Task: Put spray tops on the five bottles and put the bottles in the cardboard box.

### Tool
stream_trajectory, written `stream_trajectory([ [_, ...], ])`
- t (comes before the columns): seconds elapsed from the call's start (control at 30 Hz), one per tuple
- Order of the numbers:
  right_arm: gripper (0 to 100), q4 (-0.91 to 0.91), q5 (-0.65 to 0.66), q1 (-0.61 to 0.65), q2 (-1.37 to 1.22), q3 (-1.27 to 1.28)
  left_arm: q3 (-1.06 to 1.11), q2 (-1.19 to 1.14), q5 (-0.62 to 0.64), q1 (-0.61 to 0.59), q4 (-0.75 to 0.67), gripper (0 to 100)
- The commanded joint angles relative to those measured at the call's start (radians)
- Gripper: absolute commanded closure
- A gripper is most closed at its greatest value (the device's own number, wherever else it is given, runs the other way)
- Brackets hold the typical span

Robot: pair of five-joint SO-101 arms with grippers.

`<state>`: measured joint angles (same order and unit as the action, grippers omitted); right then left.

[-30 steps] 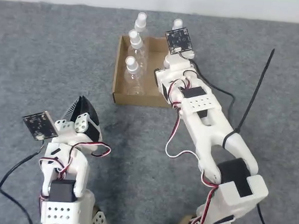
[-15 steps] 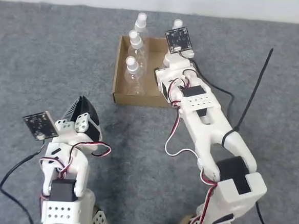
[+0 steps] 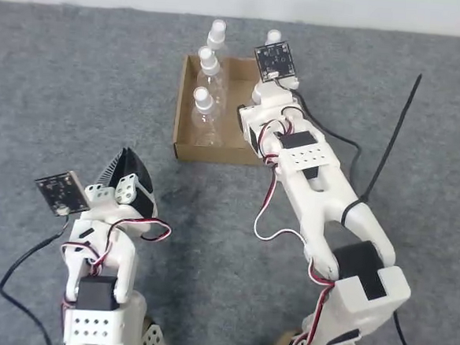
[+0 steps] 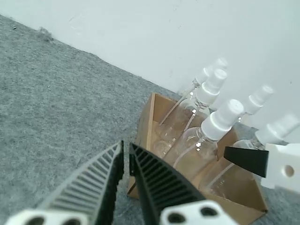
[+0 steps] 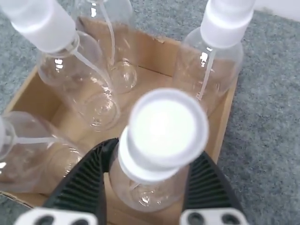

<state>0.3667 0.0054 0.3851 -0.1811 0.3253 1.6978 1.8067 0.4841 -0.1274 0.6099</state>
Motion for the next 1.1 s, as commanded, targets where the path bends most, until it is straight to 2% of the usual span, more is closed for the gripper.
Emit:
stream_trajectory([
  [0.0,98.7,0.038,0.002,-0.018,0.035,-0.008,-0.013,0.017,-0.009,0.002,-0.011,99],
  [0.27,85.3,0.041,0.000,-0.015,0.035,-0.006,-0.013,0.015,-0.009,0.002,-0.011,99],
  [0.77,84.1,0.074,0.003,-0.012,0.042,-0.011,-0.013,0.015,-0.009,0.003,-0.011,99],
  [0.93,73.1,0.074,0.003,-0.010,0.044,-0.012,-0.013,0.015,-0.009,0.003,-0.011,99],
  [1.07,71.9,0.074,0.003,0.007,0.044,-0.012,-0.013,0.015,-0.009,0.003,-0.011,99],
])
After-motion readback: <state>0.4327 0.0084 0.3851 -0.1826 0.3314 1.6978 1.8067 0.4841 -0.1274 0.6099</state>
